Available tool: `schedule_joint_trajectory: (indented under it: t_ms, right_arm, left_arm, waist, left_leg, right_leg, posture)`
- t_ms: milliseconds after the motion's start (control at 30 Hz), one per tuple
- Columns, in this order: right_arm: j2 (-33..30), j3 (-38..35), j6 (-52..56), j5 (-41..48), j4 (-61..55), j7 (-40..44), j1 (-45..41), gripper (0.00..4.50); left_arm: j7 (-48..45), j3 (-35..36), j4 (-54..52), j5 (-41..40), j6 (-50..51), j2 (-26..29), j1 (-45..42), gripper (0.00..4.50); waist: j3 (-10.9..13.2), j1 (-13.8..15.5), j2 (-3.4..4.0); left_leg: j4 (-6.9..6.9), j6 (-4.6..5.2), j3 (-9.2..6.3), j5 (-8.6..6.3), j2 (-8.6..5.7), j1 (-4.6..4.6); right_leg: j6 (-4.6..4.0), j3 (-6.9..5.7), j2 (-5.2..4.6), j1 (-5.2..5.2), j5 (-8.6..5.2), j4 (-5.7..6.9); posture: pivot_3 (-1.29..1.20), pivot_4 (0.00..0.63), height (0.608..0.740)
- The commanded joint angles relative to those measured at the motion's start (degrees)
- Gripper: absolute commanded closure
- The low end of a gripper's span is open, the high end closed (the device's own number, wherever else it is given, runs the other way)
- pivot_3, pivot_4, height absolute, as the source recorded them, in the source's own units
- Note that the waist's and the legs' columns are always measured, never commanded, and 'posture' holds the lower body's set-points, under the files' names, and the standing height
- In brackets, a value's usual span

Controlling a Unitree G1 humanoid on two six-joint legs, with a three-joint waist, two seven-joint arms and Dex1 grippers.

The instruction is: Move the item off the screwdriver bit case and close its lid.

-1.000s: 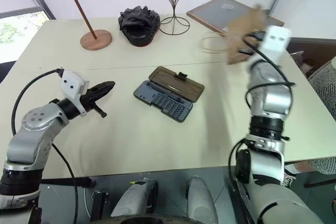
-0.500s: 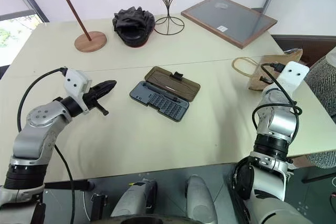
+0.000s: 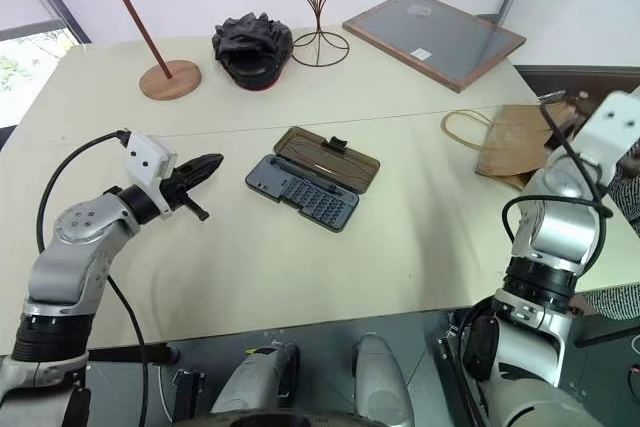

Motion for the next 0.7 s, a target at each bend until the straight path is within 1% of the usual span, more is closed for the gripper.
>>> schedule_joint_trajectory:
  t_ms: [33,100,133,167,200,233,300,367,467,533,700]
  right_arm:
    - [-3.0,6.7,0.4,3.3,-0.4,13.0,-5.3,0.04]
    - [-5.2,11.7,5.3,4.9,1.6,21.9,-7.1,0.04]
    - [-5.8,12.9,6.9,5.4,2.4,24.4,-7.6,0.04]
    - [-6.2,14.2,9.3,7.8,2.9,29.0,-8.4,0.04]
    - [-7.7,17.8,10.9,9.1,3.5,35.5,-9.1,0.04]
    - [-8.8,20.4,11.9,9.7,4.0,40.1,-9.6,0.04]
    - [-11.8,28.1,12.0,9.8,7.6,52.7,-11.7,0.04]
    - [-12.8,32.5,10.5,9.2,12.1,60.1,-14.6,0.04]
    - [-11.2,35.9,7.6,8.0,22.2,66.6,-20.4,0.04]
    - [-9.3,37.8,4.1,6.3,30.4,69.5,-23.8,0.04]
    - [-4.5,39.2,-2.0,2.9,46.0,72.1,-28.7,0.04]
  left_arm:
    - [0.1,0.0,-0.9,0.2,-1.3,-0.1,-1.0,4.50]
    - [0.0,-0.1,-0.6,0.3,-1.4,-0.2,-1.2,4.50]
    - [0.1,-0.3,-0.4,0.4,-1.4,-0.3,-1.4,4.50]
    - [0.0,-0.4,-0.2,0.5,-1.5,-0.4,-1.5,4.50]
    - [0.0,-0.5,0.2,0.6,-1.7,-0.5,-1.8,4.50]
    - [-0.1,-0.7,0.5,0.7,-1.9,-0.5,-2.0,4.50]
    - [-0.2,-0.9,1.3,0.9,-2.4,-0.7,-2.6,4.50]
    - [-0.2,-1.2,2.0,1.0,-2.8,-0.9,-3.1,4.50]
    - [0.1,-1.3,2.2,1.3,-3.4,-1.3,-3.2,4.50]
    - [0.5,-1.1,1.8,1.5,-3.7,-1.5,-2.7,4.50]
    - [1.7,-0.1,-0.1,1.6,-3.3,-1.5,-0.8,4.50]
  waist:
    - [0.0,0.0,0.00]
    - [0.0,0.0,-0.02]
    - [0.0,0.1,-0.03]
    - [0.0,0.2,-0.03]
    - [0.0,0.4,-0.04]
    - [0.0,0.5,-0.04]
    - [0.0,0.5,-0.03]
    - [0.0,0.4,-0.04]
    - [0.1,0.3,-0.04]
    - [0.1,0.0,-0.05]
    - [0.1,0.1,-0.06]
  left_leg:
    - [0.00,0.00,0.00,0.00,0.00,0.00]
    - [0.01,0.00,0.01,0.00,0.00,0.00]
    - [0.01,0.01,-0.01,0.00,0.01,0.00]
    - [0.01,0.01,-0.03,-0.01,0.01,0.00]
    - [0.01,0.02,-0.05,-0.01,0.01,-0.01]
    - [0.01,0.02,-0.08,-0.01,0.03,-0.02]
    - [0.02,0.02,-0.08,-0.01,0.02,-0.05]
    - [0.03,0.02,-0.04,-0.01,0.00,-0.06]
    - [0.03,0.02,-0.04,-0.01,-0.01,-0.06]
    - [0.02,0.02,-0.03,-0.01,-0.02,-0.05]
    - [-0.01,0.00,-0.06,-0.01,-0.02,-0.05]
  right_leg:
    - [0.00,0.00,0.00,0.00,0.00,-0.01]
    - [0.00,0.00,0.00,0.01,0.00,-0.01]
    - [0.00,-0.01,0.03,0.02,0.00,-0.02]
    - [0.00,-0.01,0.04,0.04,0.00,-0.02]
    - [0.00,-0.02,0.04,0.04,0.00,-0.03]
    - [0.00,-0.02,0.03,0.06,0.00,-0.06]
    - [0.00,-0.02,-0.01,0.06,0.00,-0.11]
    - [0.01,-0.02,-0.04,0.06,0.01,-0.15]
    - [0.01,-0.03,-0.03,0.06,0.01,-0.18]
    - [0.01,-0.04,-0.02,0.05,0.01,-0.17]
    - [0.00,-0.03,0.02,0.02,0.01,-0.17]
  posture:
    - [0.00,0.150,0.740]
    - [0.00,0.150,0.740]
    - [0.00,0.150,0.740]
    - [0.00,0.150,0.740]
    - [0.00,0.150,0.740]
    - [0.00,0.150,0.740]
    - [0.00,0.150,0.740]
    - [0.00,0.150,0.740]
    - [0.00,0.150,0.740]
    - [0.00,0.150,0.740]
    - [0.00,0.150,0.740]
